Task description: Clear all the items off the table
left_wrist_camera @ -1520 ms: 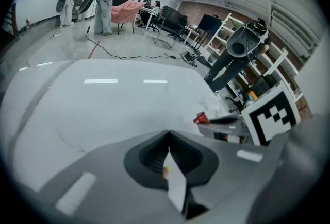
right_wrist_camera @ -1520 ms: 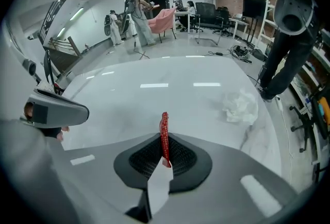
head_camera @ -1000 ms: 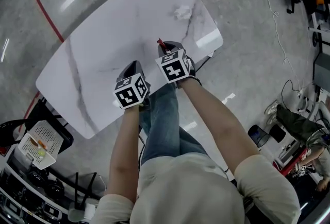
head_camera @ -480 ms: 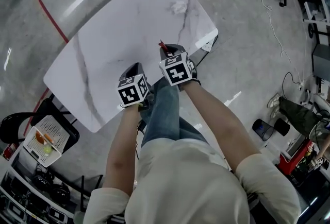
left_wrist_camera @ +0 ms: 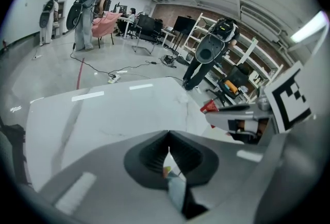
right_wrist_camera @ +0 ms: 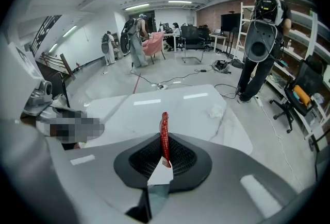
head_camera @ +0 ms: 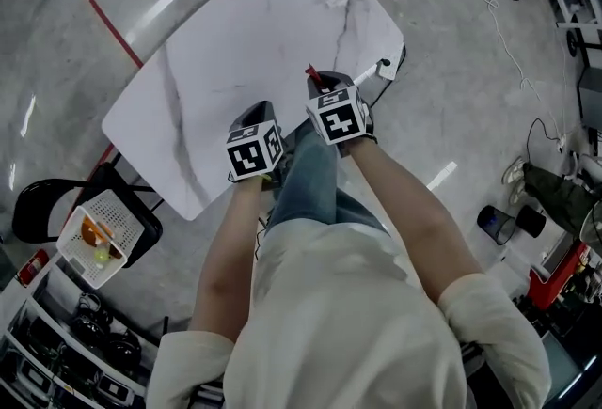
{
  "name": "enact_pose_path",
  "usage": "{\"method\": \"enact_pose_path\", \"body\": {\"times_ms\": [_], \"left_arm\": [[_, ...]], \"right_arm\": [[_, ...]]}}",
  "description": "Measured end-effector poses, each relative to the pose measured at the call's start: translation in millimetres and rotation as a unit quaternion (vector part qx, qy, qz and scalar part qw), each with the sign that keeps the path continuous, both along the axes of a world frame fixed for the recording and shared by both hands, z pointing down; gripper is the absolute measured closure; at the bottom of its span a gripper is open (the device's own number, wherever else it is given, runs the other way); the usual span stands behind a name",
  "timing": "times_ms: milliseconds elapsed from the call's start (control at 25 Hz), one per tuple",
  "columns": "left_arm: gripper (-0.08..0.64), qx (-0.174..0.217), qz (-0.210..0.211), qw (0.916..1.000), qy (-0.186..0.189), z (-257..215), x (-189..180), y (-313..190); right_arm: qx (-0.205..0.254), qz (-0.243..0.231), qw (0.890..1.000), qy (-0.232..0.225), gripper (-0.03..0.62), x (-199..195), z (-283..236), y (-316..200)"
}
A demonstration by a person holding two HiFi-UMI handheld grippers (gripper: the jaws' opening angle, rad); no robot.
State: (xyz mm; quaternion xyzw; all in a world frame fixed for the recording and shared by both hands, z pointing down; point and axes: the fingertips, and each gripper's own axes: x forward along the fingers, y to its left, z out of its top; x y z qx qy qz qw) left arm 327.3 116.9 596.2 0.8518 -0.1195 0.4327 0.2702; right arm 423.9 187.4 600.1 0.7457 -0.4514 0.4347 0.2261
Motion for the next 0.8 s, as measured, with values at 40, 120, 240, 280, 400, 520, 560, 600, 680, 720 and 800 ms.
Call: {"method": "enact_pose_path", "body": {"times_ms": [40, 120, 240, 280, 400, 520, 560, 600, 680, 720, 800], "left_arm": [[0.552, 0.002, 0.003, 1.0, 0.002, -5, -5, 1], [0.551, 0.005, 0.01, 0.9999, 0.007, -13, -16, 4], [0.552, 0.008, 0.018, 0.9997, 0.011, -23, -30, 9], [0.552, 0.009, 0.02, 0.9997, 0.012, -27, -34, 10], [0.552, 0.011, 0.028, 0.9994, 0.019, -37, -44, 16], [0.551, 0.017, 0.034, 0.999, 0.025, -48, -55, 18], [0.552, 0.019, 0.034, 0.9989, 0.028, -52, -59, 18], [0.552, 0.02, 0.034, 0.9988, 0.03, -55, -63, 19], [0.552, 0.021, 0.034, 0.9986, 0.035, -62, -71, 21], [0.552, 0.022, 0.035, 0.9985, 0.036, -65, -75, 22], [0.552, 0.024, 0.038, 0.9982, 0.039, -69, -83, 23]], "right_arm": [[0.001, 0.004, 1.0, 0.001, 0.569, -6, -5, 3], [0.006, 0.01, 1.0, 0.004, 0.569, -20, -13, 8], [0.011, 0.018, 1.0, 0.005, 0.569, -39, -24, 15], [0.013, 0.021, 1.0, 0.005, 0.569, -45, -28, 17], [0.021, 0.027, 0.999, 0.005, 0.569, -60, -40, 21], [0.034, 0.032, 0.999, 0.008, 0.569, -75, -54, 20], [0.039, 0.034, 0.999, 0.009, 0.569, -80, -59, 20], [0.044, 0.035, 0.998, 0.01, 0.569, -85, -64, 20], [0.051, 0.036, 0.998, 0.012, 0.569, -96, -72, 21], [0.053, 0.036, 0.998, 0.012, 0.569, -101, -74, 22], [0.055, 0.036, 0.998, 0.014, 0.569, -110, -78, 24]]}}
